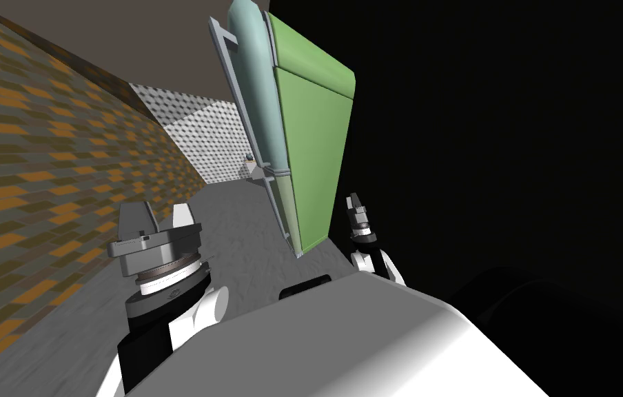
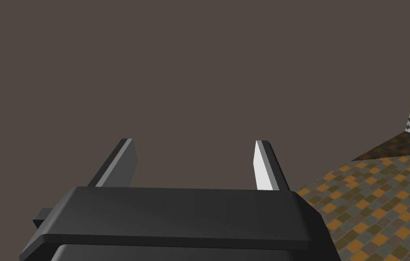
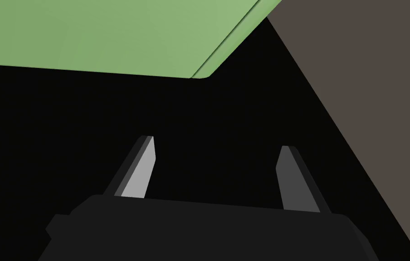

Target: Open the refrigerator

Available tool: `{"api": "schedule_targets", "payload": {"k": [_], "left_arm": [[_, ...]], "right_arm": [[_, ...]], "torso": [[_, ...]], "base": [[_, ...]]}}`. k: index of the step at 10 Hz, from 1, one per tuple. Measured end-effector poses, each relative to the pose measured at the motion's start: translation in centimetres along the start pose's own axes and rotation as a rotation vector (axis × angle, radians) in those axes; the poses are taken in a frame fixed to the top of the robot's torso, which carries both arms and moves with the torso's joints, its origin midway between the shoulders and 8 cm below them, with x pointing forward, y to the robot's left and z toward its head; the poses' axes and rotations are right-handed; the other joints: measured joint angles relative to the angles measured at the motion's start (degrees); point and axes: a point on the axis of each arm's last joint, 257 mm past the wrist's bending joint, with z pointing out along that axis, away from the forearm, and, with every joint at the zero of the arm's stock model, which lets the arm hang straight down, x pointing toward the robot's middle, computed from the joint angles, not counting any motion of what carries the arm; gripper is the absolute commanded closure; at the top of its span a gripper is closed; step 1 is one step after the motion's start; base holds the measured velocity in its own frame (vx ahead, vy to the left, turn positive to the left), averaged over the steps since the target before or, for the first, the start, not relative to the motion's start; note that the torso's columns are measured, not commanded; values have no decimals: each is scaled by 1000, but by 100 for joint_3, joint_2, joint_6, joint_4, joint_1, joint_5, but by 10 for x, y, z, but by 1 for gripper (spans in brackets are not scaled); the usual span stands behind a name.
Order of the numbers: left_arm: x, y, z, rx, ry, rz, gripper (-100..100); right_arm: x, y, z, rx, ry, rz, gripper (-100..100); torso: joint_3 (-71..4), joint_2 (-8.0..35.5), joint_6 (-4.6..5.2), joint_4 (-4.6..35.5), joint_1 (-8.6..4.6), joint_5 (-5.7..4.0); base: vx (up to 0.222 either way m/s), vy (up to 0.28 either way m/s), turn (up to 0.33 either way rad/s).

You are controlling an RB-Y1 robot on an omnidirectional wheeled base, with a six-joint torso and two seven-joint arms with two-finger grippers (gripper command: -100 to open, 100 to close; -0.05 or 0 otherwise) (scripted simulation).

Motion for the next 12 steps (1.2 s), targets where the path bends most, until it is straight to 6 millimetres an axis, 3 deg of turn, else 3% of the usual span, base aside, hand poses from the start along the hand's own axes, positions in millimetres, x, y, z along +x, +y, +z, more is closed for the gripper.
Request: {"api": "schedule_targets", "payload": {"k": [2,9,10,12], "left_arm": [[0,0,0,0,0,0,0],[0,0,0,0,0,0,0],[0,0,0,0,0,0,0],[0,0,0,0,0,0,0]], "right_arm": [[0,0,0,0,0,0,0],[0,0,0,0,0,0,0],[0,0,0,0,0,0,-100],[0,-4,-1,-2,49,-73,-100]], "torso": [[-1200,597,0,600,0,0],[-7073,3539,0,3537,0,0],[-7919,3962,0,3960,0,0],[-8427,4206,0,4204,16,5]], "base": [[0,0,0],[0,0,0],[16,32,55],[13,68,65]]}}
